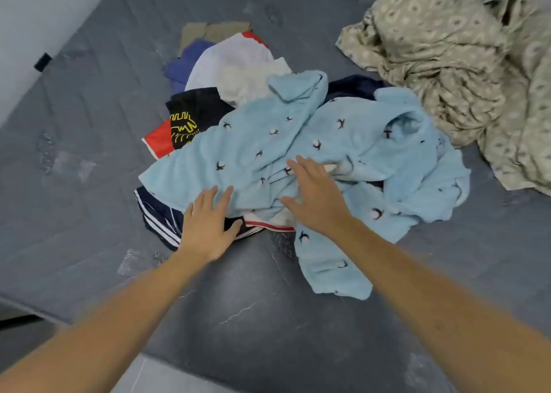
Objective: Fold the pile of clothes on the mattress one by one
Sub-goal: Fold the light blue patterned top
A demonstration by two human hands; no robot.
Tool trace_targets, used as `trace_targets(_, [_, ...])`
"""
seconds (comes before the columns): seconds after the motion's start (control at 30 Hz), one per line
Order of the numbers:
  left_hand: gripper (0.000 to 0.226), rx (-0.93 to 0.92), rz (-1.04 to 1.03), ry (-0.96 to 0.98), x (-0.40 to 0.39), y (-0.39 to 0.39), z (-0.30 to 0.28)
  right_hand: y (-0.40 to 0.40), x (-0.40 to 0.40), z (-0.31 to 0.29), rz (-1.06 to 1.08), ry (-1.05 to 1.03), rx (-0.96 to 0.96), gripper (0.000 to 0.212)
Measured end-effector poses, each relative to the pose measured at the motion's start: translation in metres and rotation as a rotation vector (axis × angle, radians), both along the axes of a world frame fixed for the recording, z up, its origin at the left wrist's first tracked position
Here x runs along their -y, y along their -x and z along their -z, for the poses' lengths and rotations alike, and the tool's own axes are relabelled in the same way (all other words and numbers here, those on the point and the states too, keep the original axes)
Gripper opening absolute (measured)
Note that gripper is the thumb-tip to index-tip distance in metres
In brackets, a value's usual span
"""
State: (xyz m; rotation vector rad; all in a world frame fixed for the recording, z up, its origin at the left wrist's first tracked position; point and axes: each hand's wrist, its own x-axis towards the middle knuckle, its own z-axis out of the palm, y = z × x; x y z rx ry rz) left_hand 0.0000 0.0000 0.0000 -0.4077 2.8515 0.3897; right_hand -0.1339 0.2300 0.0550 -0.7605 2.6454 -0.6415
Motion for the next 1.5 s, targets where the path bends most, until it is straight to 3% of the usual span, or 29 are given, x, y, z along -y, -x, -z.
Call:
trace_targets(0.13, [0.091, 0.078, -0.001, 0.095, 0.037, -0.005, 0.045, -0.013, 0.057, 0.068, -0.177, -0.031, 0.106, 0.085])
trace_targets(0.27, [0.095, 0.051, 0.058, 0.149, 0.067, -0.004, 0.069, -0.014, 0.087, 0.124, -0.273, -0.148, -0.007, 0.094])
trace_targets(0.3, [0.087, 0.011, 0.057, 0.158, 0.074, -0.002, 0.071, -0.012, 0.091, 0.131, -0.261, -0.14, -0.057, 0.084])
trace_targets(0.4, [0.044, -0.126, 0.047, 0.168, 0.089, 0.009, 0.072, -0.004, 0.102, 0.14, -0.178, -0.032, -0.245, 0.028])
trace_targets(0.47, [0.015, -0.224, 0.03, 0.186, 0.092, 0.019, 0.064, -0.001, 0.105, 0.129, -0.132, 0.029, -0.289, 0.021])
trace_targets(0.6, [0.017, -0.319, -0.034, 0.003, 0.091, 0.03, 0.033, 0.007, 0.098, 0.078, -0.056, 0.161, -0.147, 0.012])
trace_targets(0.7, [0.056, -0.148, 0.016, -0.144, 0.083, 0.028, 0.007, 0.018, 0.086, 0.034, -0.02, 0.289, -0.026, 0.021])
trace_targets(0.77, [0.068, -0.128, -0.036, -0.174, 0.075, 0.031, -0.007, 0.027, 0.076, 0.006, -0.006, 0.346, 0.006, 0.022])
trace_targets(0.83, [0.06, -0.166, -0.153, -0.21, 0.067, 0.039, -0.022, 0.033, 0.065, -0.022, 0.002, 0.389, 0.022, 0.021])
trace_targets(0.97, [0.006, -0.195, -0.119, -0.184, 0.048, 0.056, -0.064, 0.042, 0.035, -0.081, 0.022, 0.418, 0.013, 0.026])
trace_targets(1.03, [0.017, -0.273, -0.135, -0.309, 0.036, 0.065, -0.093, 0.045, 0.017, -0.117, 0.048, 0.443, -0.007, 0.028])
trace_targets(1.2, [0.019, -0.466, -0.066, -0.58, -0.006, 0.082, -0.212, 0.054, -0.039, -0.223, 0.185, 0.539, -0.032, 0.027])
trace_targets(1.37, [0.024, -0.539, 0.138, -0.581, -0.058, 0.1, -0.353, 0.05, -0.09, -0.343, 0.262, 0.553, -0.118, 0.038])
trace_targets(1.5, [0.022, -0.626, 0.195, -0.589, -0.097, 0.11, -0.462, 0.045, -0.135, -0.431, 0.302, 0.57, -0.209, 0.023])
